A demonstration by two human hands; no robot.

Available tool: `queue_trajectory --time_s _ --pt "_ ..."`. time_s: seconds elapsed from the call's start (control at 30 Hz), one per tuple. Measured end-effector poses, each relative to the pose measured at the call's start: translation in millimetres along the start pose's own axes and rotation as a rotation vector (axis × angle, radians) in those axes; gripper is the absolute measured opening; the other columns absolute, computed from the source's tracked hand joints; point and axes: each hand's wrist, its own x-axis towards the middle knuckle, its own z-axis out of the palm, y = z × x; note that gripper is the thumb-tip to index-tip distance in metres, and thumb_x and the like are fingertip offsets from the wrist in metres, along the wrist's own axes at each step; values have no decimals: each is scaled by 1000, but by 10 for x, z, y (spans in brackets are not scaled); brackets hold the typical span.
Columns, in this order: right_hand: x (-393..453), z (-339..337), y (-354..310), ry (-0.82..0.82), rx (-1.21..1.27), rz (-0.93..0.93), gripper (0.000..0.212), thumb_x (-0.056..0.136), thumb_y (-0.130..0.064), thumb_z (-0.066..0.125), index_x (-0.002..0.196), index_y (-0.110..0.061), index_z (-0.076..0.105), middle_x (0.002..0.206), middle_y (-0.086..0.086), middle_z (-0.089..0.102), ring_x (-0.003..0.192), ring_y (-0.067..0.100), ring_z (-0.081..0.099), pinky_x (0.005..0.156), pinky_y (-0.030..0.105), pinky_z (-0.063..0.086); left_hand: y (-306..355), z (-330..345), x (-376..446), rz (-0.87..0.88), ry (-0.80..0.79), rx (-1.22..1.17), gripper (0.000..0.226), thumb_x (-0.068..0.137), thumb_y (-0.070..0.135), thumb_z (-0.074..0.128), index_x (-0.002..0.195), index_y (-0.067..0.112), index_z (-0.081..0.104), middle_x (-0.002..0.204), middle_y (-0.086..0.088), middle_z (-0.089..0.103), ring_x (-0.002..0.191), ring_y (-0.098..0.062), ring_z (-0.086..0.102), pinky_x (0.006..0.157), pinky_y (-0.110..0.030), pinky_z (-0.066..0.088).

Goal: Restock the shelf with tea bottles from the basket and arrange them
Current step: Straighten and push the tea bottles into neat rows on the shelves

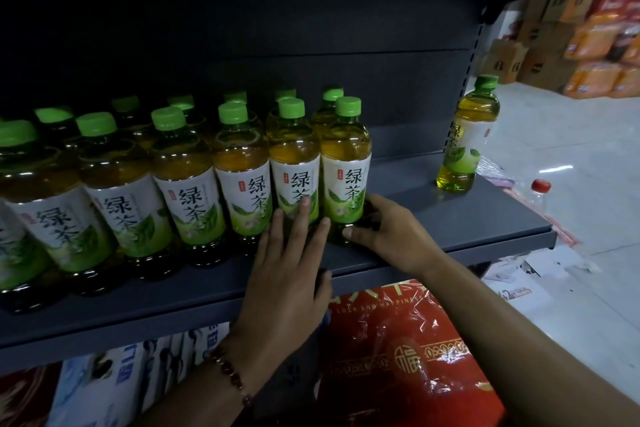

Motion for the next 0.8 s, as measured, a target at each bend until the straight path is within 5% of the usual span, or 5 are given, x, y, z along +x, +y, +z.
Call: queue_trajectory --time_s 0.27,0.4,0.5,0.63,0.8 --pt "-47 -238 40 -1 60 8 65 83 -30 76 142 -23 48 125 -7 60 114 5 58 95 23 47 183 -128 41 32 64 15 59 90 36 45 146 17 48 161 -14 29 142 -37 35 108 -53 33" --pt "17 -721 271 457 172 147 47 87 -27 72 129 -21 52 121 -1 60 109 16 59 89 31 51 296 -96 84 78 89 2 56 89 35 48 143 19 53 161 -11 31 137 -35 40 103 -53 34" --pt "132 -961 551 709 187 295 62 88 -28 71 141 -15 42 133 4 54 115 17 56 94 35 50 337 -30 121 97 62 0 58 91 38 45 146 20 49 163 -10 26 143 -37 33 108 -56 29" --pt "317 -956 769 665 212 398 82 87 -30 72 152 -14 26 146 6 46 130 23 49 110 42 40 297 53 142 93 28 9 60 91 42 45 147 19 48 165 -9 22 140 -36 36 107 -55 31" --pt "512 -902 844 700 123 406 58 87 -19 67 139 -16 42 125 6 61 118 28 58 97 35 44 267 76 134 103 25 -9 60 92 42 47 148 20 47 166 -5 17 139 -34 37 108 -52 28"
